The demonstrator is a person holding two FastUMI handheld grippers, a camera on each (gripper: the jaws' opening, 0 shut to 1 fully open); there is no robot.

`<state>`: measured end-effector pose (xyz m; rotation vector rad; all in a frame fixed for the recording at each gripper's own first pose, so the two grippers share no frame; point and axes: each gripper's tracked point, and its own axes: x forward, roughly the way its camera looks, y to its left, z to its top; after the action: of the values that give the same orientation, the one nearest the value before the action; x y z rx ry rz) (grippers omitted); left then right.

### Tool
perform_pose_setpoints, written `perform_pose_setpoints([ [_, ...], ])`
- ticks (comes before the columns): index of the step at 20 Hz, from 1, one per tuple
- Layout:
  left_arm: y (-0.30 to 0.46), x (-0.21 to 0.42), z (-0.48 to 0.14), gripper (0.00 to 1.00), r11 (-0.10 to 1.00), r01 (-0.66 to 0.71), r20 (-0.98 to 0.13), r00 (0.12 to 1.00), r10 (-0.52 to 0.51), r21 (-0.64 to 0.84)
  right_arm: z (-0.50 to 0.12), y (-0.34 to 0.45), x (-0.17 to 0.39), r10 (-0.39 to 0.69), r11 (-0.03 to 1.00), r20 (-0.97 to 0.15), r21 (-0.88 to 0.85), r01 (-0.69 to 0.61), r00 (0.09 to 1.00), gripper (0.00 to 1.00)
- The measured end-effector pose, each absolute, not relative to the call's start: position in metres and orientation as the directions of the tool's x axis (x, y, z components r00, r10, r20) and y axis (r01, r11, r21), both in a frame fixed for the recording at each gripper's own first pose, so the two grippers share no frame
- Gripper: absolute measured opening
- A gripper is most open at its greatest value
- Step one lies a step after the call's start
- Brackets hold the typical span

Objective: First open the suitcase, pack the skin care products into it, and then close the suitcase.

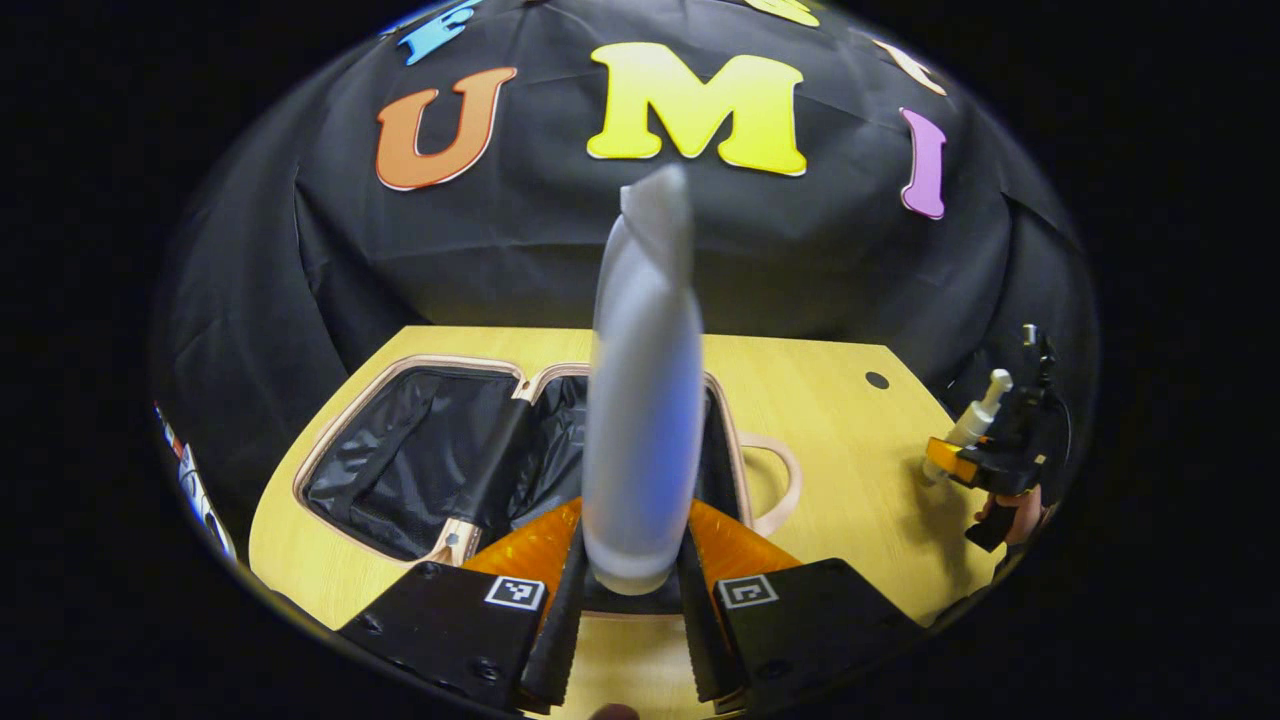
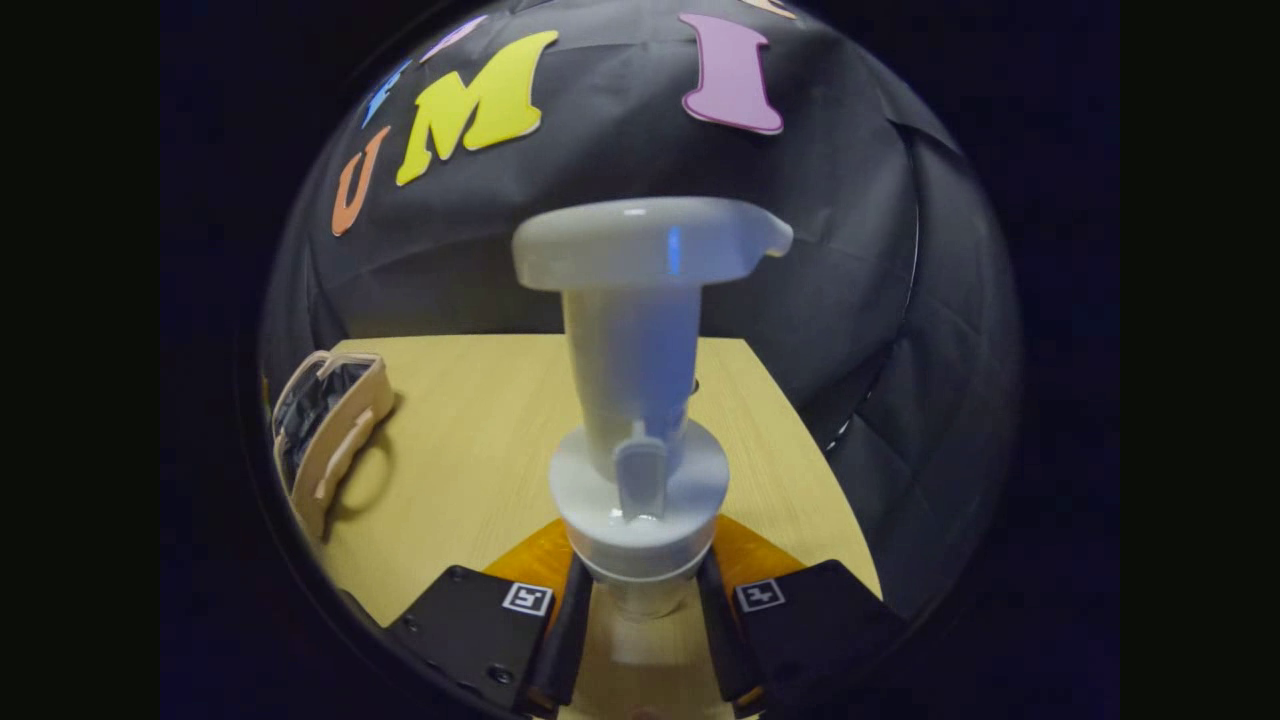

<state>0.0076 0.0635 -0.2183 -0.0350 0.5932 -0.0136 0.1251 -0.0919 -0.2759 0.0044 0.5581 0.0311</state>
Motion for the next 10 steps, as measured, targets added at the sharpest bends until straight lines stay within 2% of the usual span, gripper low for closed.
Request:
perform_pose_setpoints([
  [6,0.104,0.044,-0.274,0.48,0.981,0.072,-0.646,0.744,-0.173,-0.180,-0.180,-0.031,0.062,0.211,0.977,-0.515,0.116,-0.177,0.831,0.49],
  [10,0.109,0.059,-0.310,0.47,0.962,0.083,-0.723,0.643,-0.253,-0.262,-0.142,-0.012,0.018,0.257,0.953,-0.526,0.275,-0.123,0.811,0.49],
])
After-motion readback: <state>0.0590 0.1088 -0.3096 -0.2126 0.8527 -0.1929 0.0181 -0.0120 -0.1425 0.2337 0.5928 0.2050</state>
